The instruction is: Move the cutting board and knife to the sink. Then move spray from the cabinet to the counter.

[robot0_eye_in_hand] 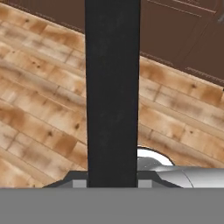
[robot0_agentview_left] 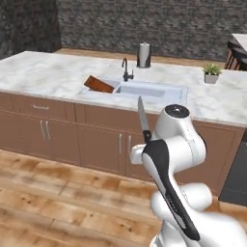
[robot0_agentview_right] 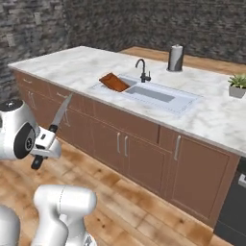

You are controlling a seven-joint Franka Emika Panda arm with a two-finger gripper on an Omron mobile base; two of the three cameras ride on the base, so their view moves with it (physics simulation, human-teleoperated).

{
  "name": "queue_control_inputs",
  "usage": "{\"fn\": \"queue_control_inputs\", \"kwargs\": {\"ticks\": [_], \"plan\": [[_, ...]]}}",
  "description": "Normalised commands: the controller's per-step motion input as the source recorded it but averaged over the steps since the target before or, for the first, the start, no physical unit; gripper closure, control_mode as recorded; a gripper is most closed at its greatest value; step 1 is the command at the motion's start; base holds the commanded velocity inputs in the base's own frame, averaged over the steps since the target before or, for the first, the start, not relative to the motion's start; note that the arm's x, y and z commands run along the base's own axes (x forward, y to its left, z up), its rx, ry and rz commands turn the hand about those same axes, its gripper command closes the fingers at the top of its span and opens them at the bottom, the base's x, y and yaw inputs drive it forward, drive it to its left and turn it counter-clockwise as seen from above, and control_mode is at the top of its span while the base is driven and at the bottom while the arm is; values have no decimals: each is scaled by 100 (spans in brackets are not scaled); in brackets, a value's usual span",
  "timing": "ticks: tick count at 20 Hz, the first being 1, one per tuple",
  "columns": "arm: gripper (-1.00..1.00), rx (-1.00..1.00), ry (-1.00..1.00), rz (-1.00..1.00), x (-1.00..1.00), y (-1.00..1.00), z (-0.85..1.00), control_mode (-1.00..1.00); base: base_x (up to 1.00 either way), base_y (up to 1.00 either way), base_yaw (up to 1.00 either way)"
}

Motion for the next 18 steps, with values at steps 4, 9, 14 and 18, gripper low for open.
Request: {"fn": "queue_control_inputs", "kwargs": {"ticks": [4, 9, 14, 18], "plan": [[100, 0, 0, 0, 0, 0, 0, 100, 100, 54, -33], [100, 0, 0, 0, 0, 0, 0, 100, 100, 41, -27], [100, 0, 0, 0, 0, 0, 0, 100, 100, 44, -26], [100, 0, 0, 0, 0, 0, 0, 100, 100, 34, -25]]}}
